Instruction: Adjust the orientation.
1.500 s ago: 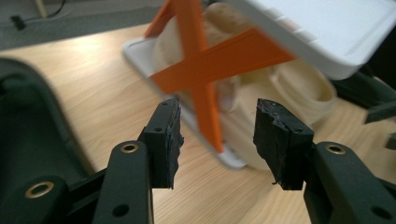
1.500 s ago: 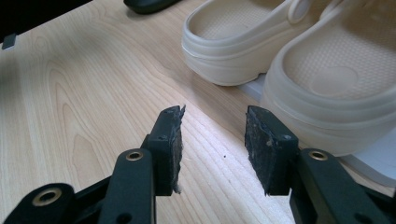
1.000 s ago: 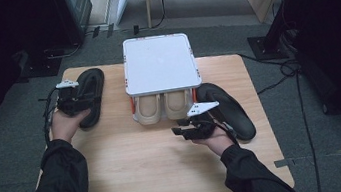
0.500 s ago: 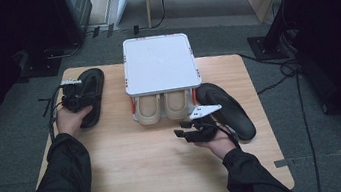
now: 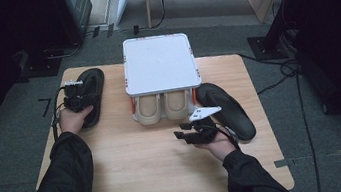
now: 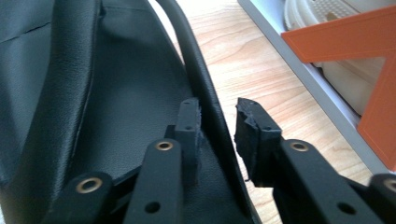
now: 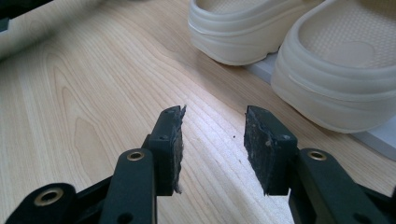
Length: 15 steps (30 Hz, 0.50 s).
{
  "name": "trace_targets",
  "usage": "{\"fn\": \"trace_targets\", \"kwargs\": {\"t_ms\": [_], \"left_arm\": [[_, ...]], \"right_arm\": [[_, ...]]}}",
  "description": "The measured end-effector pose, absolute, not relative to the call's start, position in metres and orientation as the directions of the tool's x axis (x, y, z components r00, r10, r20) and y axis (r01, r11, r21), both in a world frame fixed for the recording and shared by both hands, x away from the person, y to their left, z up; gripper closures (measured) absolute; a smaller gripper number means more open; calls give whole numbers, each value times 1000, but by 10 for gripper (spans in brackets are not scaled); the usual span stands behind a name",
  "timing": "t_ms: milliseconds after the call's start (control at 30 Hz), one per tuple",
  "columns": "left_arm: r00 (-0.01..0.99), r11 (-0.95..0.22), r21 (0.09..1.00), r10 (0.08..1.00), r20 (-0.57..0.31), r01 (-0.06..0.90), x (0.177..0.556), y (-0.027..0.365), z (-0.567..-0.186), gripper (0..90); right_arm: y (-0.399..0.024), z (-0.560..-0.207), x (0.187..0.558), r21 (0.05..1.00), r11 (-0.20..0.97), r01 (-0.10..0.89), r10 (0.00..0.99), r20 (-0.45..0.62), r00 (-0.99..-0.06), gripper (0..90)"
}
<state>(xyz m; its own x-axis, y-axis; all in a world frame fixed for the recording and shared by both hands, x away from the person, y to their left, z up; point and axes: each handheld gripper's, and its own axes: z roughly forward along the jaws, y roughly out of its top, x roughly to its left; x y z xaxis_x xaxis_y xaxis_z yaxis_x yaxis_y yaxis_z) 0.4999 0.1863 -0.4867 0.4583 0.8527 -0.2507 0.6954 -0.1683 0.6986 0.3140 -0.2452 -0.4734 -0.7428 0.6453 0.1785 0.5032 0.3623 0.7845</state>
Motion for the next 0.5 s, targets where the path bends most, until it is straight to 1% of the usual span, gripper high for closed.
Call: {"fn": "trace_targets", "kwargs": {"t_ms": [67,167,333,500], "left_arm": [[454,-159,699,853,-258,697,500,187,-487,750],[446,-168,697,862,-239,697,499,185,-485,773],[445,-177,690,865,-232,702,497,185,-482,838],[455,-188,682,859,-235,706,489,180,-481,843]], "right_arm": [[-245,-474,314,783,367,501,645,174,-744,576],[-245,-474,314,783,368,501,644,174,-745,576],[-245,-474,315,786,363,500,645,176,-744,578],[-244,-473,316,786,366,498,641,175,-747,579]]}}
